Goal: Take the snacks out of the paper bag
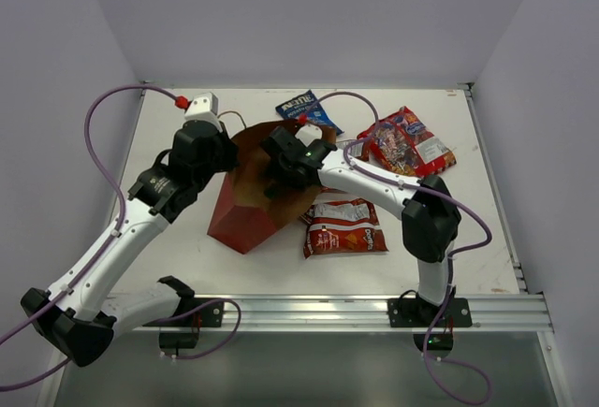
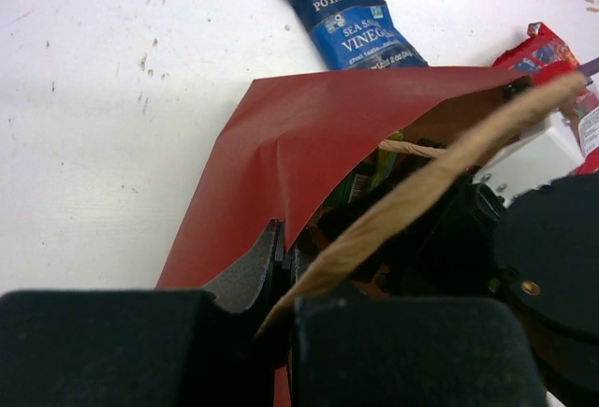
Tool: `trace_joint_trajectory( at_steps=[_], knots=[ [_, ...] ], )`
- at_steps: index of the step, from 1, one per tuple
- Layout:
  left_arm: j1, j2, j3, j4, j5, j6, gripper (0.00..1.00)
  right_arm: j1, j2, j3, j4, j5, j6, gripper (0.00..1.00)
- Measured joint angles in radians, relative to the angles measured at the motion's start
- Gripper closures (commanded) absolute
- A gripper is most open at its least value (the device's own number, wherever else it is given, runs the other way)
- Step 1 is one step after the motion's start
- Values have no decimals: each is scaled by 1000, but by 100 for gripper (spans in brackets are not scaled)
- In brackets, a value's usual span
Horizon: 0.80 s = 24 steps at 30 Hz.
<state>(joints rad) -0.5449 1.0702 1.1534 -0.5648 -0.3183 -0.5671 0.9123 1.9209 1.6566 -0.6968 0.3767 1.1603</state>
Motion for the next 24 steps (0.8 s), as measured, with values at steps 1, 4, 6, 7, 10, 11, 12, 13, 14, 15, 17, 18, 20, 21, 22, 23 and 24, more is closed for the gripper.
trace_joint_trajectory(
  at_steps=[1,4,6,7,10,11,12,13,14,15,17,18,20,21,22,23,24],
  knots=[
    [0,-3,0,-1,0,0,100,-3,9,0,1,2,5,48],
    [0,-15,-4,-3,0,0,100,-10,28,0,0,9,15,54],
    [-1,-21,-6,-7,0,1,100,-12,32,0,1,18,19,58],
    [-1,-24,-6,-8,0,1,100,-12,32,0,1,22,21,66],
    [-1,-31,-9,-13,0,1,100,-12,32,0,1,26,24,85],
    [-1,-35,-13,-13,0,1,100,-12,32,0,2,26,23,89],
    [-1,-39,-18,-14,0,1,100,-12,32,0,3,26,21,92],
    [-1,-42,-23,-15,0,1,100,-12,32,0,6,26,19,99],
    [-1,-44,-25,-18,0,1,100,-12,32,0,10,27,14,100],
    [-1,-47,-28,-19,0,1,100,-12,31,0,14,27,12,100],
    [-1,-52,-35,-19,0,2,100,-12,25,-2,25,26,-1,100],
    [-1,-54,-39,-20,-1,1,100,-12,17,-7,35,25,-10,100],
    [-1,-55,-41,-21,-1,1,100,-12,-11,-23,55,22,-32,100],
    [-1,-56,-42,-21,-2,1,100,-12,-27,-32,71,21,-46,100],
    [-1,-57,-45,-19,-4,1,100,-10,-51,-43,88,18,-65,100],
    [-1,-59,-48,-20,-5,1,100,-10,-77,-51,105,14,-84,100],
    [-1,-60,-53,-20,-6,1,100,-9,-106,-58,130,5,-104,100]
  ],
)
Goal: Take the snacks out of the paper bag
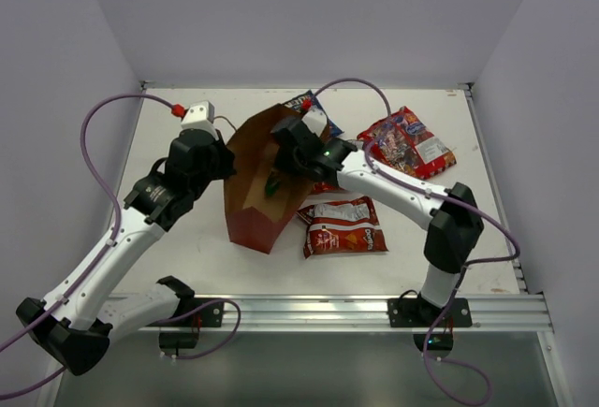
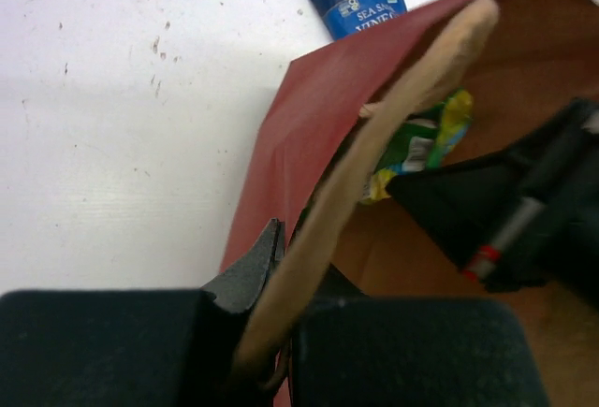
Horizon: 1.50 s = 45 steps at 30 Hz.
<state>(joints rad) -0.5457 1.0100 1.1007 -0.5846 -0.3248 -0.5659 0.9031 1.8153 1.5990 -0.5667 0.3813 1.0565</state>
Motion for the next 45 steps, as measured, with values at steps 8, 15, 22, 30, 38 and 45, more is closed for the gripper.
trace_joint_trajectory(
  at_steps=[8,15,22,30,38,45],
  knots=[
    [0,-1,-5,0,-15,0,100,2,-175,19,174,-116,-155,100],
    [0,2,-5,-1,-24,-1,100,2,-177,136,232,-254,-271,100],
    [0,19,-5,0,-28,-5,100,1,-168,319,238,-362,-365,100],
    [0,36,-5,0,-53,-18,100,-60,-213,414,245,-421,-422,100],
    [3,85,-5,16,-82,-14,100,-229,-464,220,229,-434,-432,100],
    [35,161,6,64,-84,17,100,-296,-809,-29,194,-352,-474,100]
  ],
)
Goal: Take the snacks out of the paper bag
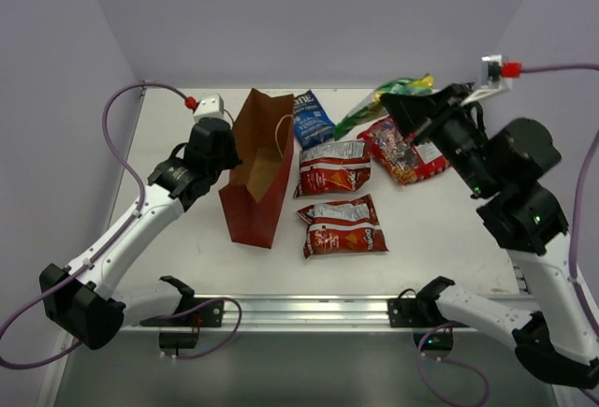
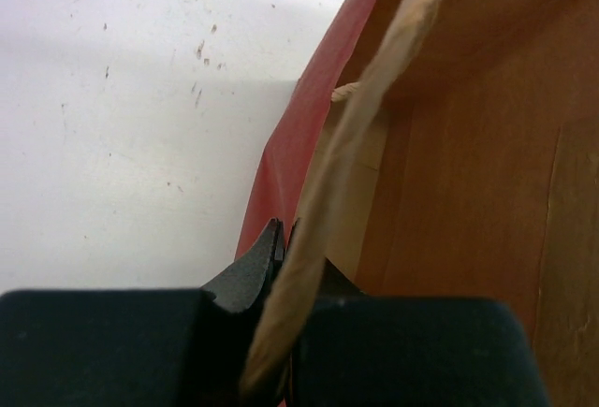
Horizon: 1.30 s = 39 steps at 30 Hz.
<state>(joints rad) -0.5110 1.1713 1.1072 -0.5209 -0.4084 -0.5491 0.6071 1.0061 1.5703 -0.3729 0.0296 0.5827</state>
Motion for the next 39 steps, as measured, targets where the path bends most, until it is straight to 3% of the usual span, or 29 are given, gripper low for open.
trace_joint_trajectory(
  at_steps=[7,14,20,22,23,27,30,36,38,39],
  knots=[
    [78,65,49,35,19,45,100,-15,-309,-390,-95,176,29,100],
    [171,90,52,72,35,84,100,-68,-370,-785,-244,290,138,100],
    [178,98,52,93,48,101,80,-209,-291,-872,-298,295,219,100],
    [178,95,52,95,50,106,61,-256,-226,-872,-288,284,236,100],
    [178,93,52,94,52,108,61,-275,-209,-872,-285,282,238,100],
    [178,73,53,82,53,130,33,-312,-97,-866,-267,263,248,100],
    [178,54,73,68,50,143,18,-320,-42,-850,-261,256,249,100],
    [179,-6,132,41,43,168,2,-329,61,-805,-225,223,234,100],
    [179,-24,147,32,42,176,1,-332,103,-780,-219,195,216,89],
    [179,-34,154,31,42,180,0,-333,129,-761,-216,177,206,75]
  ],
)
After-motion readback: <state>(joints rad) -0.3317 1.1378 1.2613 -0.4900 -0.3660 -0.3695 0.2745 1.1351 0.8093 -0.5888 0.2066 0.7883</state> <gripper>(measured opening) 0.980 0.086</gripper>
